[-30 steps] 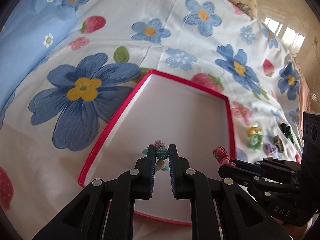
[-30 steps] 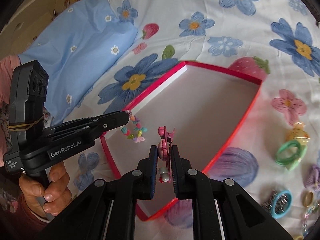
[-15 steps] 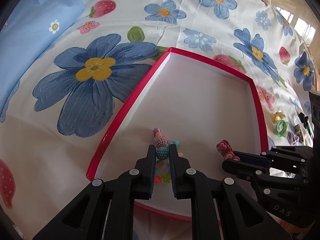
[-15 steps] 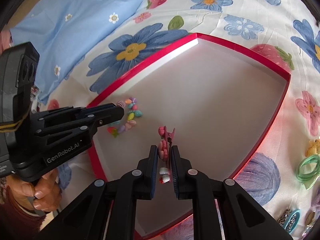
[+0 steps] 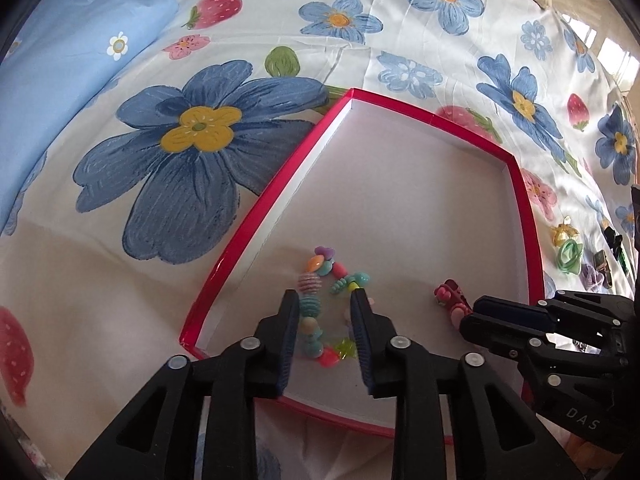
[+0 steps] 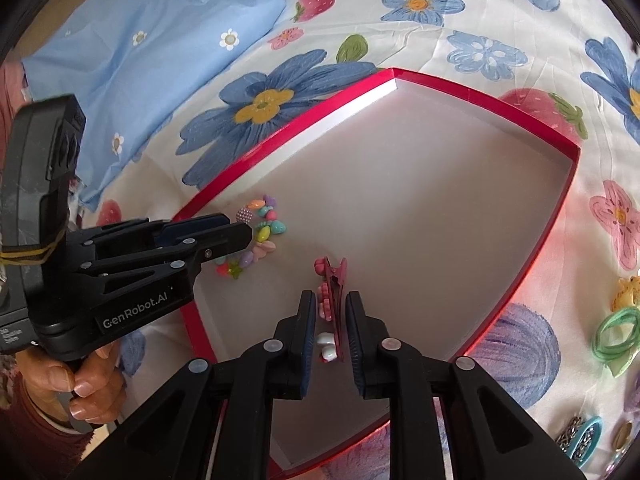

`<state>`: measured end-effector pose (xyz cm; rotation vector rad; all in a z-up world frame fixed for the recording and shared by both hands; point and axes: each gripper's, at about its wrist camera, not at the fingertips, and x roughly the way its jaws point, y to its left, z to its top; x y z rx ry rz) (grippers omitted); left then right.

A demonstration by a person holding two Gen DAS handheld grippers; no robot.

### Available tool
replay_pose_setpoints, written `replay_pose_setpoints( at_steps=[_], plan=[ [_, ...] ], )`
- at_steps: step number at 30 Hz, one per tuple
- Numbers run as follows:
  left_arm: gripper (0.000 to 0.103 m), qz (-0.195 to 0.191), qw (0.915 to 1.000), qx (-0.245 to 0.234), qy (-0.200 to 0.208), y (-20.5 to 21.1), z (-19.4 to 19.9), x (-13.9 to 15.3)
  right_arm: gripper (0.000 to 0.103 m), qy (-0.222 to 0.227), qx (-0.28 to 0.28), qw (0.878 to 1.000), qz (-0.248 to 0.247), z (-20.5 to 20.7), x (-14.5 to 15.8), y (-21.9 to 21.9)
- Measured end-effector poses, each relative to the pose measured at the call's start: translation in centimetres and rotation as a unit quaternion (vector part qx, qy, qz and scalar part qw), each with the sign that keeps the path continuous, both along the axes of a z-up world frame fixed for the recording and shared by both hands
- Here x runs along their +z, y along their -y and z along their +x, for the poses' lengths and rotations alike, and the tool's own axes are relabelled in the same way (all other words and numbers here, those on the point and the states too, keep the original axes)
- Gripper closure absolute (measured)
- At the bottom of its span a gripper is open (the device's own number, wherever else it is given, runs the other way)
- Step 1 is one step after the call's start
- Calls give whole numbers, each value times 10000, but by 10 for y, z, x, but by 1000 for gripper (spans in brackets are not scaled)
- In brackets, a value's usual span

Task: Organize jewelry
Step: 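Carry both items into the red box and open both tools to release, then grasp the green hair tie with the left tool while the right tool grasps the gold watch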

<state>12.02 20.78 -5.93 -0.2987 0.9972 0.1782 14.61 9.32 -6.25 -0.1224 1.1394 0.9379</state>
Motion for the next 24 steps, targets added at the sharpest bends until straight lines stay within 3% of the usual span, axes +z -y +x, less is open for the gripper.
replay_pose_setpoints(
  at_steps=[2, 4, 8, 11, 14, 24],
  plan=[
    [60, -6, 10000, 40, 63, 0, -4, 6, 82, -6, -79, 9999, 104, 0, 5, 5],
    [55, -8, 9999, 58, 136, 0, -8, 11, 80, 28, -175, 9995, 258, -2, 13, 15],
    [52, 46, 9996, 59, 273, 5, -17, 24, 68, 121, -446, 9976, 519, -4, 30, 39],
    [48, 29, 9992, 65, 393, 10, -24, 35, 66, 160, -723, 9950, 672, -4, 40, 64],
    [47, -13, 9988, 9, 489, 19, -29, 43, 61, 202, -1004, 9917, 783, -4, 48, 89],
    [47, -69, 9970, -472, 613, 58, -31, 64, 59, 288, -1787, 9806, 757, -7, 54, 169]
  ],
)
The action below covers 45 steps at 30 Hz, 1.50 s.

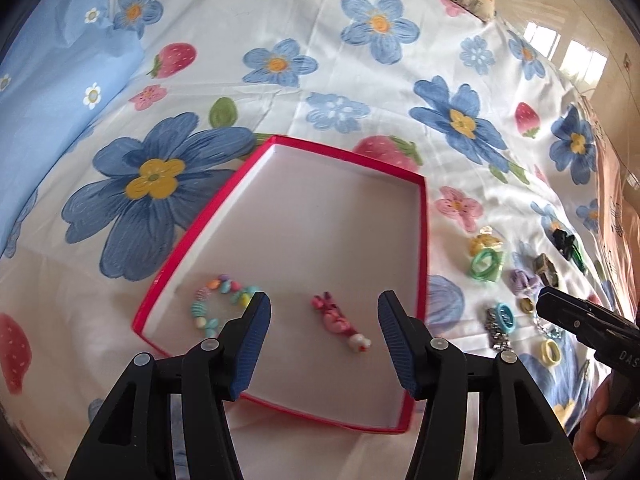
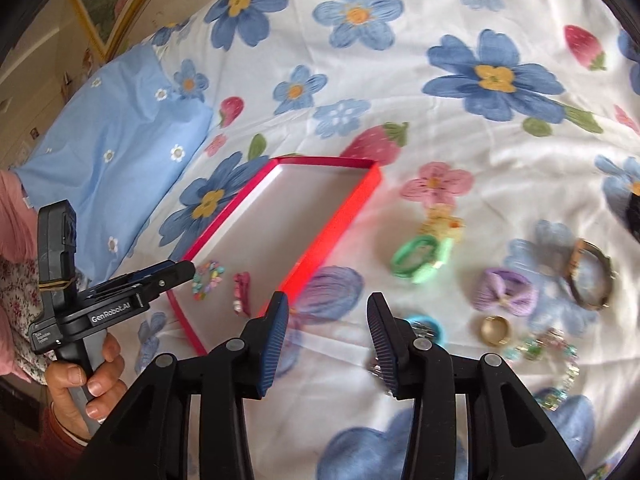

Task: Organize jewelry
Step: 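Grasp the green hair tie with the left tool while the right tool grasps the gold watch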

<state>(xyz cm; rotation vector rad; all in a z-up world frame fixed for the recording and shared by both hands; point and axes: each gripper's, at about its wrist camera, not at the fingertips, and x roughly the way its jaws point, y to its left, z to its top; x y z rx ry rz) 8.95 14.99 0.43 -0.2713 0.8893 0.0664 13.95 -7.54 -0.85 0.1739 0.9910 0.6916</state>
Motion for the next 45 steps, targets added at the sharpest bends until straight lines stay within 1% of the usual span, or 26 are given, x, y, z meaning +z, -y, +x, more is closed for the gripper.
replay_pose_setpoints(
  at_steps=[6, 16, 23, 29, 35, 39, 45],
  plan=[
    [47, -7, 9996, -274, -16, 24, 6, 5, 58, 32, -355, 9993, -79, -3, -2, 37],
    [47, 28, 9975, -696, -88, 63, 25, 4, 58, 6, -960, 9952, -190, -3, -9, 92],
    [47, 79, 9952, -972, -121, 88, 39, 2, 58, 19, -1283, 9913, -287, 2, -14, 119],
    [47, 116, 9930, -1169, -151, 106, 53, -2, 59, 57, -1370, 9900, -329, 10, -15, 129],
    [47, 152, 9904, -1359, -224, 124, 74, -10, 59, 72, -1367, 9896, -431, 27, -19, 132],
    [47, 166, 9890, -1446, -261, 134, 92, -16, 59, 54, -1354, 9896, -486, 41, -23, 131],
    [47, 83, 9875, -1506, -450, 142, 132, -34, 59, -75, -1334, 9897, -517, 61, -36, 130]
  ],
)
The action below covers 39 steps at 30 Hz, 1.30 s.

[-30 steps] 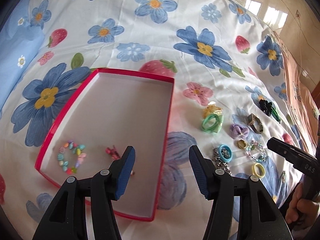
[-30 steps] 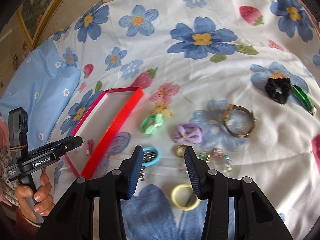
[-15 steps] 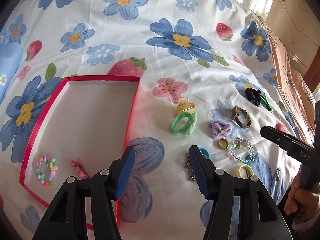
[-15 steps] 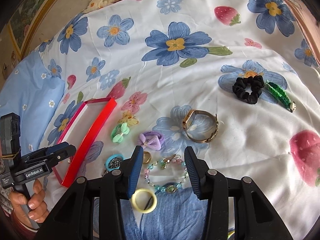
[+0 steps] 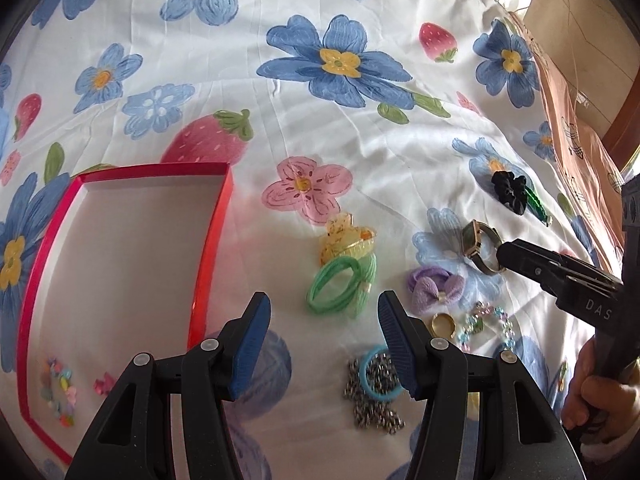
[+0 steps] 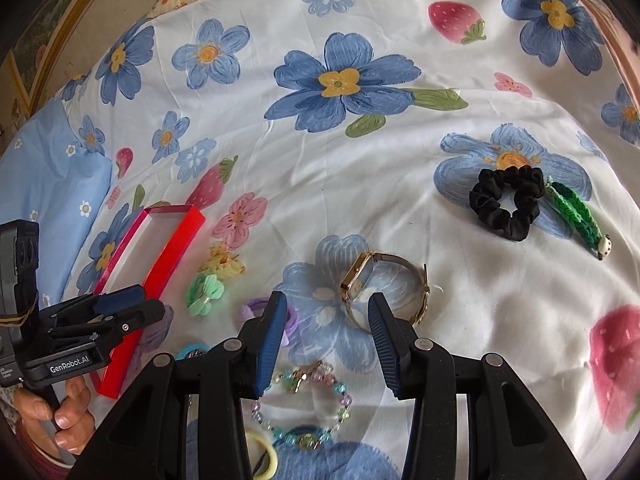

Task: Organize jewelry
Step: 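Grasp the green hair tie with the left tool while the right tool grasps the gold watch, then carry the hair tie and watch into the red box and release both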

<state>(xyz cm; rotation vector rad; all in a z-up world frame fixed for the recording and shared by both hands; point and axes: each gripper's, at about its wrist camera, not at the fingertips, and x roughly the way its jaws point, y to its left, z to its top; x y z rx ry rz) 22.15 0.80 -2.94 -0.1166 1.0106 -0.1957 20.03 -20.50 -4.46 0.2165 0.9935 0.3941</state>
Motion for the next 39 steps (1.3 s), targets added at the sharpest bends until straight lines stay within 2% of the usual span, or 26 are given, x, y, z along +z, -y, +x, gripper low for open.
replay_pose_setpoints(
  at_steps=[9, 10, 11, 12, 14, 20, 27, 39],
  plan=[
    [49, 146, 9994, -216, -244, 22, 33, -33, 60, -237, 35, 9997, -106, 24, -23, -5],
    [57, 155, 9993, -232, -263, 23, 35, -36, 61, -261, 52, 9995, -140, 25, -26, -6],
    [73, 145, 9991, -270, -304, 24, 36, -40, 69, -284, 61, 9995, -156, 26, -29, -6],
    [75, 124, 9990, -292, -326, 25, 37, -42, 80, -321, 69, 9993, -164, 26, -32, -7],
    [85, 105, 9991, -300, -282, 25, 37, -42, 91, -343, 87, 9992, -206, 26, -35, -7],
    [87, -40, 9995, -302, -95, 18, 24, -26, 94, -142, 122, 9994, -285, 19, -25, -9],
    [87, -295, 9994, -159, 121, -6, -5, -2, 94, -27, 194, 9998, -63, 5, -8, -14],
    [87, -426, 9982, 352, 234, -63, -50, 19, 94, 177, 763, 9969, 122, -16, 19, -68]
  ],
)
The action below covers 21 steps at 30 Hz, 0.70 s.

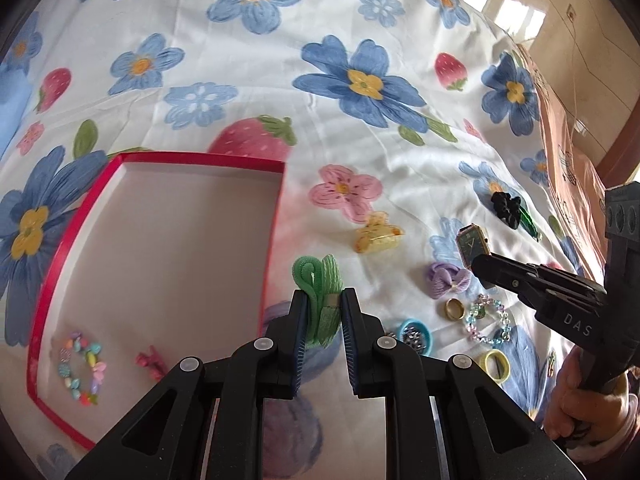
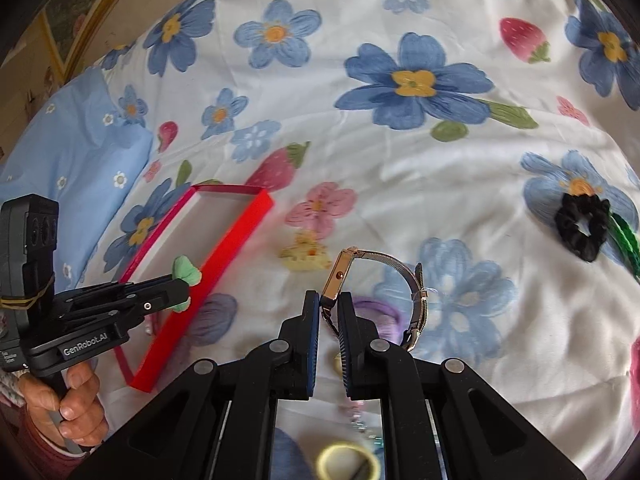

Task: Organize jewelry
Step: 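Carry the hair tie and watch into the red box and release both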

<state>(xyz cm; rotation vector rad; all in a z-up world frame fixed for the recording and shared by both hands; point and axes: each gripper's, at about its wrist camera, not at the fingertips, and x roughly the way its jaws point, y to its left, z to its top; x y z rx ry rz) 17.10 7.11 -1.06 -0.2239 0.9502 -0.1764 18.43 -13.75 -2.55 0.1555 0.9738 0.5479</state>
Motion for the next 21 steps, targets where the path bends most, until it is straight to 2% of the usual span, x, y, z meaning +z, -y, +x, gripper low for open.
replay_pose_setpoints(
  at_steps=[21],
  plan=[
    [87, 0, 9968, 802, 33, -84, -33, 9, 94, 121, 1087, 9939, 167, -8, 17, -117]
  ],
)
